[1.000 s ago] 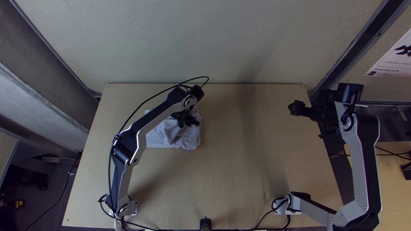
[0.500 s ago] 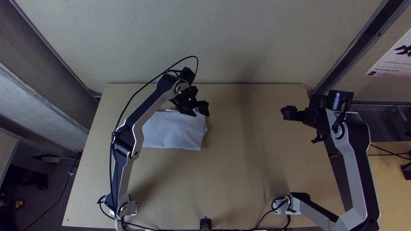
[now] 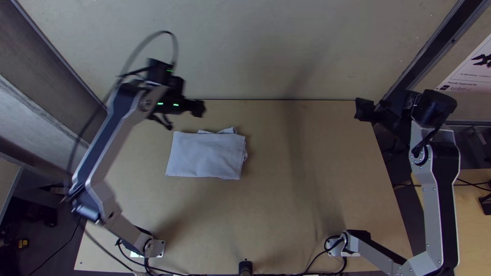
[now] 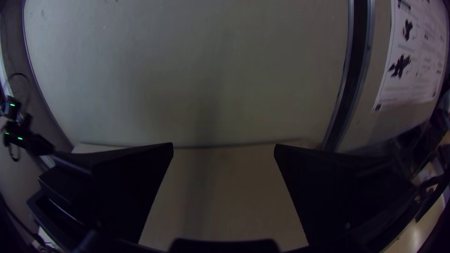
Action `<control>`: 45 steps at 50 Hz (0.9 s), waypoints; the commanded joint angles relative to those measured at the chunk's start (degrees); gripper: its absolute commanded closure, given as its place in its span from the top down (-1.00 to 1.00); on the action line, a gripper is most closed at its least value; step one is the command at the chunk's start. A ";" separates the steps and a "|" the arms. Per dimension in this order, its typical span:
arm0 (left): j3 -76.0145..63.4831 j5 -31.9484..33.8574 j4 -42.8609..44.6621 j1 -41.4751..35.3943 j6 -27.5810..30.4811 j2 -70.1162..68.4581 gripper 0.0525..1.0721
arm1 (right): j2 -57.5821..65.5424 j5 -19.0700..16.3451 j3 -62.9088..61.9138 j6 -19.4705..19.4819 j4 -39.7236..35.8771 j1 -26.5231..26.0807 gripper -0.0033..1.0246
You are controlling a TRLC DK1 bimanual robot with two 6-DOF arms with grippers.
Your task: Fold the t-shirt
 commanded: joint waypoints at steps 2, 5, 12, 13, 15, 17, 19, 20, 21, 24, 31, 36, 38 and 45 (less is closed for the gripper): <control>-7.91 -2.58 4.61 4.31 8.11 -11.25 0.91 | -0.98 2.43 2.28 -3.22 3.97 0.22 0.93; -12.13 -2.58 7.33 7.39 10.31 -16.17 0.91 | -1.86 3.13 2.28 -3.83 6.08 0.39 0.93; -21.45 -2.58 13.66 14.95 12.50 -26.54 0.91 | -5.28 3.75 1.58 -4.71 9.07 0.48 0.93; -22.77 -2.58 14.89 15.83 12.77 -27.95 0.91 | -6.08 3.75 1.14 -5.06 9.50 0.48 0.93; -25.32 -2.58 17.27 17.59 13.12 -30.85 0.91 | -7.92 3.84 -0.18 -5.68 10.82 0.39 0.93; -27.69 -2.58 19.29 19.08 13.47 -33.57 0.91 | -10.21 3.84 -1.85 -6.12 11.70 0.48 0.93; -30.59 -2.58 22.28 20.66 14.00 -36.47 0.91 | -12.58 3.84 -3.78 -6.29 13.02 0.48 0.93; -31.73 -2.58 23.51 21.54 14.00 -37.88 0.91 | -13.81 3.84 -4.93 -6.56 13.64 0.48 0.93; -32.87 -2.58 24.47 22.16 14.00 -39.29 0.91 | -15.22 3.84 -6.07 -7.09 13.90 0.48 0.93; -37.36 -2.58 28.78 23.03 14.00 -43.77 0.91 | -20.05 3.84 -10.90 -9.20 16.89 0.66 0.93; -48.25 -2.58 37.13 23.56 14.88 -53.17 0.91 | -33.23 3.84 -26.11 -10.78 31.57 0.66 0.93; -58.36 -2.58 45.48 23.83 14.88 -60.73 0.91 | -40.70 3.84 -33.05 -11.66 35.61 0.66 0.93; -62.84 -2.58 49.52 24.35 14.88 -63.98 0.91 | -42.90 3.84 -34.98 -11.57 36.57 0.75 0.93; -75.06 -2.58 56.64 25.85 15.32 -73.21 0.91 | -50.55 3.84 -42.28 -12.01 38.77 0.66 0.93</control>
